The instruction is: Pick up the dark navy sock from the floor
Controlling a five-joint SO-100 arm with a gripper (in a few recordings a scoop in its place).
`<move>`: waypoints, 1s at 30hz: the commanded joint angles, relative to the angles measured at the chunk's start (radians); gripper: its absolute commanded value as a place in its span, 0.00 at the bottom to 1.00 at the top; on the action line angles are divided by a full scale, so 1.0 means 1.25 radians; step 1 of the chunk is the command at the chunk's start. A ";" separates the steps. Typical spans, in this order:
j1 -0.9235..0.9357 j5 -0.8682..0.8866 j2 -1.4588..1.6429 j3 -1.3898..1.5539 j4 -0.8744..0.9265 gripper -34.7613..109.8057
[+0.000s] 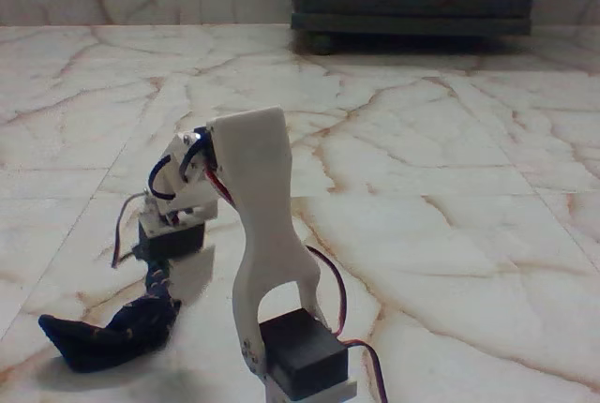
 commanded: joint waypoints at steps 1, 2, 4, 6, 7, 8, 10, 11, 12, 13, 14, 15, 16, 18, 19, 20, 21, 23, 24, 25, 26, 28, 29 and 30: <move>-0.017 0.013 -0.034 -0.047 0.004 0.32; -0.025 0.018 -0.059 -0.060 0.005 0.32; -0.037 0.021 -0.098 -0.075 0.002 0.32; -0.042 0.031 -0.152 -0.129 0.021 0.32; -0.049 0.033 -0.175 -0.151 0.023 0.32; -0.053 0.036 -0.200 -0.182 0.027 0.32; -0.056 0.037 -0.254 -0.238 0.048 0.32; -0.059 0.036 -0.279 -0.261 0.049 0.32; -0.065 0.036 -0.296 -0.279 0.049 0.32; -0.074 0.037 -0.315 -0.298 0.048 0.32; -0.080 0.036 -0.331 -0.309 0.044 0.32; -0.085 0.032 -0.346 -0.317 0.040 0.32; -0.086 0.026 -0.352 -0.317 0.034 0.32; -0.079 0.028 -0.351 -0.318 0.021 0.31; -0.074 0.028 -0.351 -0.318 0.010 0.31; -0.072 0.029 -0.349 -0.317 0.009 0.31; -0.072 0.032 -0.351 -0.313 0.009 0.31; -0.070 0.032 -0.351 -0.312 0.005 0.30; -0.066 0.043 -0.352 -0.310 0.000 0.30; -0.065 0.045 -0.355 -0.309 -0.002 0.30; -0.065 0.053 -0.350 -0.312 -0.004 0.29; -0.063 0.079 -0.349 -0.312 0.001 0.26; -0.061 0.081 -0.349 -0.310 0.000 0.25; -0.063 0.075 -0.347 -0.309 -0.001 0.25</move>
